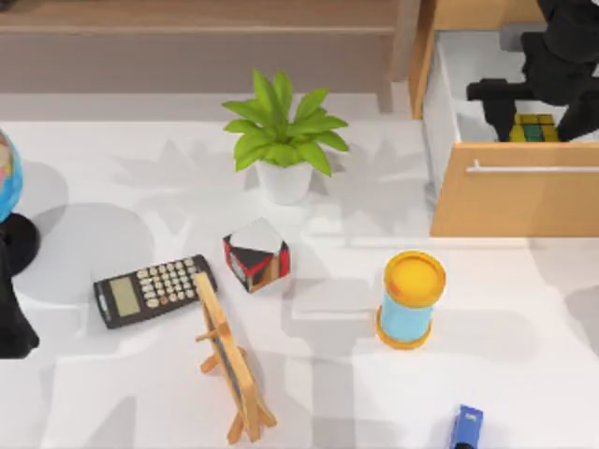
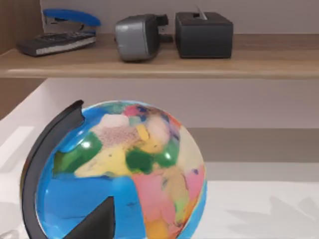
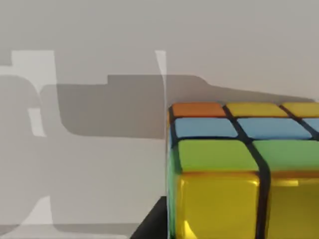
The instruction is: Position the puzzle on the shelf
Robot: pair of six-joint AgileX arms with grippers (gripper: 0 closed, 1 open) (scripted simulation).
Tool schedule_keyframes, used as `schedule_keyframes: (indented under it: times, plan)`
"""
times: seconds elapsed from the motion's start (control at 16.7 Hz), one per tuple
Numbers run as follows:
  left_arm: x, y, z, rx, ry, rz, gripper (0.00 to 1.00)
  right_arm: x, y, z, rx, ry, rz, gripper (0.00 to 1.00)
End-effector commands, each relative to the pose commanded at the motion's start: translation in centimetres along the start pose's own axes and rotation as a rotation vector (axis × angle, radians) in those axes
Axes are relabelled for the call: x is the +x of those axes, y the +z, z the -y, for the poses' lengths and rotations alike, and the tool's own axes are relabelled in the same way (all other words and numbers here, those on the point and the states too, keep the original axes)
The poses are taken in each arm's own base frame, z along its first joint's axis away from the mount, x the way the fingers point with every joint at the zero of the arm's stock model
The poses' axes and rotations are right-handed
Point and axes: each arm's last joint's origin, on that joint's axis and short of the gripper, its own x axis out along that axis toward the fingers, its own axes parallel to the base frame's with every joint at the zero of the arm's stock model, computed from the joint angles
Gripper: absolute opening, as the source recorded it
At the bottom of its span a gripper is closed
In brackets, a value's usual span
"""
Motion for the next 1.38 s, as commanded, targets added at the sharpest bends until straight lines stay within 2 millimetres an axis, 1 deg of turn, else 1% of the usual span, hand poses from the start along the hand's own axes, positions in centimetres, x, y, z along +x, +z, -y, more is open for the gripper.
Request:
schedule_keyframes:
  times: [0.42,0.6,0.78,0.96,1.2,1.38]
  plan:
    - [0.0,0.0,0.0,0.0,0.0,0.0,1.0,-0.3,-0.3,-0.2,-0.003,-0.007,-0.011,0.0]
    - [0.0,0.0,0.0,0.0,0.0,0.0,1.0,-1.5,-1.1,-0.1,-0.009,-0.031,-0.044,0.0]
    - [0.0,0.0,0.0,0.0,0.0,0.0,1.0,-2.9,-1.4,0.2,-0.012,-0.03,-0.059,0.0]
    - [0.0,0.0,0.0,0.0,0.0,0.0,1.0,-3.6,-1.0,0.2,-0.007,-0.013,-0.043,0.0]
    - [0.0,0.0,0.0,0.0,0.0,0.0,1.0,-3.1,0.1,-0.1,-0.002,0.0,-0.005,0.0]
    - [0.0,0.0,0.0,0.0,0.0,0.0,1.0,-3.0,0.3,-0.2,-0.002,0.001,0.001,0.0]
